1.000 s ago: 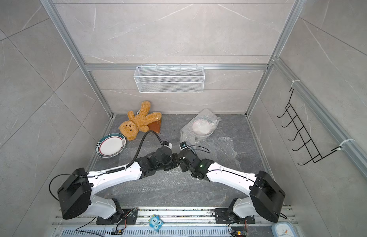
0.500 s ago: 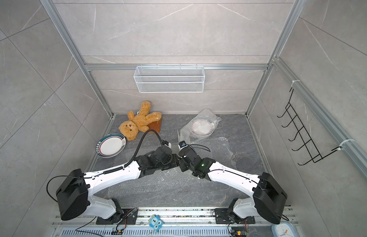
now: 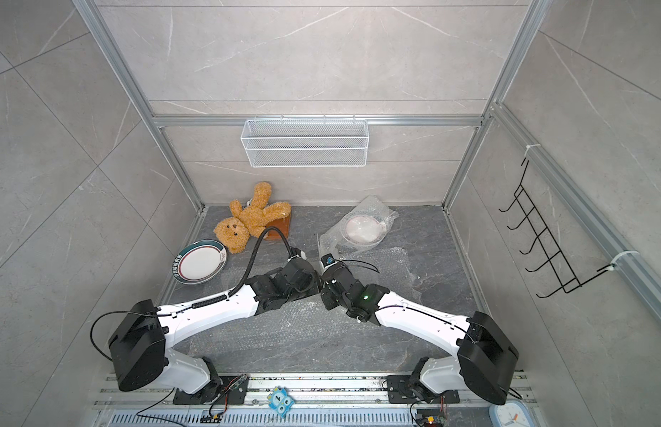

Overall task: Unpack dinner plates from bubble wrap
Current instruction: Unwrap the bubble wrap.

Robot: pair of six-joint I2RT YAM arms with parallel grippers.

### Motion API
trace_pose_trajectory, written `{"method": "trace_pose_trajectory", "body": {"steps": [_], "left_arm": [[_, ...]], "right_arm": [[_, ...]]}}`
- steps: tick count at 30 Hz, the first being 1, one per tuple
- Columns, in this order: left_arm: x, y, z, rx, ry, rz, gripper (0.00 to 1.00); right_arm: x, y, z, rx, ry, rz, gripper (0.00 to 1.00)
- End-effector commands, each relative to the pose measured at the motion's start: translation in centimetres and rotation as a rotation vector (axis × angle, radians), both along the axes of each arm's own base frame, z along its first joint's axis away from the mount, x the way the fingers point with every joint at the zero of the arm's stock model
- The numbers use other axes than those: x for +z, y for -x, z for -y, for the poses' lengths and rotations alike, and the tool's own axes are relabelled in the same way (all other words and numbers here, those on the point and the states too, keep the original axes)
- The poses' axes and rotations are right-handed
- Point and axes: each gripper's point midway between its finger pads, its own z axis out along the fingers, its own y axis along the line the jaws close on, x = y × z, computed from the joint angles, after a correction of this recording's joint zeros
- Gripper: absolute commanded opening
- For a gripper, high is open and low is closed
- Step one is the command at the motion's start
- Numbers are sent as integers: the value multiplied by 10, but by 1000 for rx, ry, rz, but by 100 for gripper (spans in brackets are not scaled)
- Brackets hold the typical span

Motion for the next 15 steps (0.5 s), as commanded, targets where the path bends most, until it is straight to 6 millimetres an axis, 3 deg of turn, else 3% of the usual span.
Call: {"method": "trace_pose_trajectory", "body": {"steps": [1, 6, 11, 15], "left_arm": [[15, -21, 2, 37, -16, 73, 44], [20, -31, 3, 59, -7, 82, 26], [42, -33, 2, 57, 24, 111, 4], [59, -33, -11, 89, 9, 116, 0]], "right_arm": [[-30, 34, -2, 56, -7, -184, 0], [-27, 35, 0, 54, -10, -181, 0], [-12, 36, 1, 55, -39, -158, 0], [4, 35, 1, 52, -66, -135, 0]]}}
